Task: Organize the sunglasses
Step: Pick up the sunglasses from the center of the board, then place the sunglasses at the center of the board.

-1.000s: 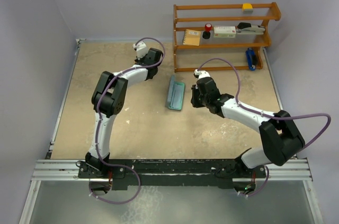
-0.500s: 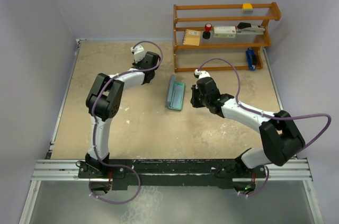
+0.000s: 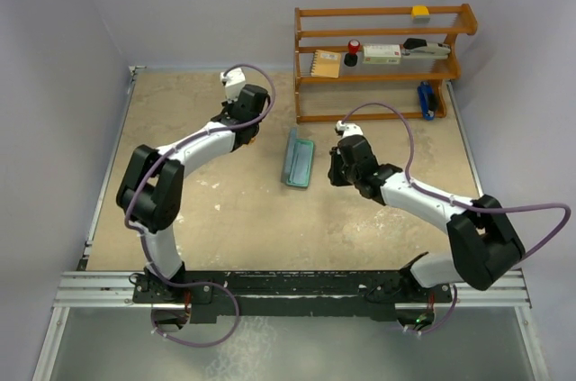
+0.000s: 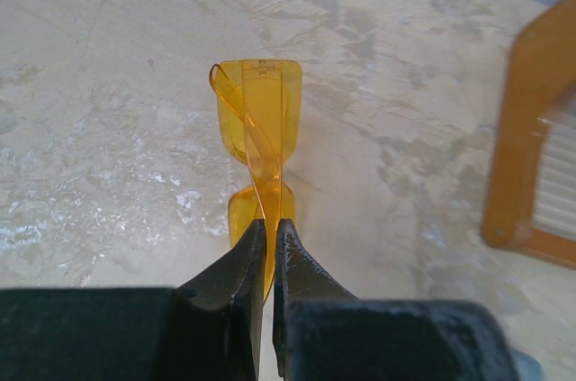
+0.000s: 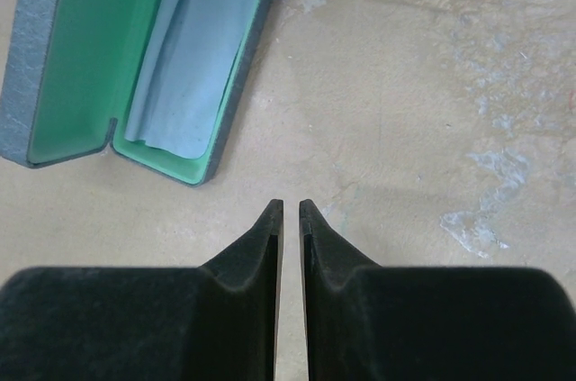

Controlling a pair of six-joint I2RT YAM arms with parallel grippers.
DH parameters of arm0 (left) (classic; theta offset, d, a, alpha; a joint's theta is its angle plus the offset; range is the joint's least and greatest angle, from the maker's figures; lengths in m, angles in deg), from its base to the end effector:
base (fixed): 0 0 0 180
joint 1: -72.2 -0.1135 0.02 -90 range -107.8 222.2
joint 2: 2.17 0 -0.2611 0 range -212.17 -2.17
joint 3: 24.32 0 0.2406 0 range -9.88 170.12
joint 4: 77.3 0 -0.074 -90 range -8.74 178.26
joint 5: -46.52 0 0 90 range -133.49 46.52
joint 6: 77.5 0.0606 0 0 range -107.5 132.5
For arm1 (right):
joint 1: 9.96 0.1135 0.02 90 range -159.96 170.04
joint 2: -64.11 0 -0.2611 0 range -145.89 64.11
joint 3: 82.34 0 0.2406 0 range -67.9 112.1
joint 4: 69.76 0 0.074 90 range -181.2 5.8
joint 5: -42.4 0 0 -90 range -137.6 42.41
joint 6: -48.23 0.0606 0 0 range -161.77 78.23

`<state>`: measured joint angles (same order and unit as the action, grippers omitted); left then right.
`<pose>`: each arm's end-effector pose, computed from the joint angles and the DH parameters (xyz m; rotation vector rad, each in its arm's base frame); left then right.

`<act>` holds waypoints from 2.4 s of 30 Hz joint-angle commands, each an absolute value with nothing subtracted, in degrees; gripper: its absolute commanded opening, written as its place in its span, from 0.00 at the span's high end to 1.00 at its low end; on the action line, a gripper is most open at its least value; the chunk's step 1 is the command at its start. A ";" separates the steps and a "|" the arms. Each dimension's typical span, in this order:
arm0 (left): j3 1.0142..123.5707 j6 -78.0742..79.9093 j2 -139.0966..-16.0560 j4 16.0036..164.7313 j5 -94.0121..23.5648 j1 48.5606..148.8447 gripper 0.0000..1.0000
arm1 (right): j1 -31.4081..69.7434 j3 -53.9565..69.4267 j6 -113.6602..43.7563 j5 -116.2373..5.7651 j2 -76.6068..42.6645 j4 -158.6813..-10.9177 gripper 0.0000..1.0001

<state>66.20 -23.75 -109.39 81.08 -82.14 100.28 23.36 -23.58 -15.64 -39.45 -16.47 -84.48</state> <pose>0.3910 -0.1657 0.2185 -0.4929 2.0179 0.0801 0.2623 0.1622 0.2019 -0.0600 2.2325 0.4192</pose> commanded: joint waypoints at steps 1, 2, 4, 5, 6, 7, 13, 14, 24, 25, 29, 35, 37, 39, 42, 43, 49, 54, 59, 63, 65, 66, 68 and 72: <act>65.43 -20.75 -101.95 80.05 -80.60 102.08 1.00 | 22.94 -25.87 -13.90 -37.01 -13.09 -84.17 0.86; 65.18 -20.59 -101.28 79.67 -80.51 102.16 1.00 | 22.87 -26.35 -13.78 -37.16 -12.73 -84.06 0.85; 64.34 -20.40 -100.36 79.57 -80.55 102.17 1.00 | 22.91 -27.20 -13.56 -37.22 -12.05 -83.74 0.85; 63.95 -20.21 -100.28 79.95 -80.62 102.22 1.00 | 22.91 -27.48 -13.50 -37.29 -11.87 -83.72 0.85; 63.68 -20.22 -100.50 79.97 -80.66 102.19 1.00 | 22.91 -27.53 -13.49 -37.42 -11.70 -83.80 0.85; 63.46 -20.22 -100.81 80.27 -80.29 102.18 1.00 | 22.91 -27.59 -13.54 -37.48 -11.67 -83.96 0.85; 62.28 -20.79 -102.36 82.55 -78.96 102.26 1.00 | 22.91 -27.54 -14.04 -37.05 -10.78 -84.64 0.85; 62.47 -20.74 -102.54 82.56 -78.91 102.26 1.00 | 22.89 -27.46 -14.04 -37.05 -10.84 -84.72 0.85; 63.02 -20.10 -106.37 84.76 -79.50 102.20 1.00 | 22.91 -27.10 -14.16 -37.75 -12.21 -84.29 0.85; 63.08 -20.11 -107.00 85.11 -79.52 102.19 1.00 | 22.89 -26.99 -14.21 -37.75 -12.26 -84.29 0.85; 63.07 -20.51 -109.69 86.97 -79.53 102.17 1.00 | 22.91 -26.81 -14.43 -37.58 -12.57 -84.38 0.85; 62.94 -21.24 -112.54 89.12 -80.04 102.00 1.00 | 22.91 -26.86 -14.43 -37.66 -13.12 -84.22 0.85; 62.96 -21.50 -113.18 89.76 -80.17 101.79 1.00 | 22.91 -26.85 -14.43 -37.89 -13.30 -84.20 0.85; 62.97 -21.65 -114.11 90.28 -80.01 101.59 1.00 | 22.91 -26.70 -14.52 -37.99 -13.53 -84.20 0.84; 63.21 -21.99 -115.25 90.73 -79.47 101.26 1.00 | 22.88 -26.63 -14.54 -38.03 -13.76 -84.20 0.85; 63.23 -22.06 -115.62 91.06 -79.44 101.21 1.00 | 22.90 -26.65 -14.57 -38.02 -13.83 -84.20 0.84; 63.55 -22.38 -117.22 91.83 -78.91 101.12 1.00 | 22.91 -26.45 -14.54 -38.02 -14.36 -84.12 0.84; 64.13 -22.21 -118.53 91.94 -78.90 100.94 1.00 | 22.91 -26.27 -14.61 -38.02 -14.79 -84.20 0.85; 64.20 -22.26 -118.84 92.22 -78.60 100.89 0.93 | 22.91 -26.17 -14.64 -37.98 -15.07 -84.16 0.84; 64.79 -22.18 -119.13 91.39 -78.82 100.81 0.86 | 22.87 -26.02 -14.70 -38.02 -15.33 -84.20 0.84; 64.77 -22.26 -119.05 90.94 -78.89 100.77 0.82 | 22.90 -25.96 -14.69 -38.06 -15.41 -84.20 0.84; 64.74 -22.26 -119.02 91.07 -78.90 100.77 0.80 | 22.91 -25.99 -14.62 -38.14 -15.45 -84.16 0.85; 64.85 -22.26 -119.02 91.16 -79.03 100.69 0.79 | 22.85 -25.99 -14.60 -38.19 -15.52 -84.05 0.84; 65.94 -22.13 -119.62 90.52 -78.93 100.36 0.78 | 22.91 -26.07 -14.67 -38.20 -15.52 -84.12 0.85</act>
<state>63.40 -21.39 -118.57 90.70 -79.04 101.20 23.08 -27.43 -14.35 -38.54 -15.46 -84.74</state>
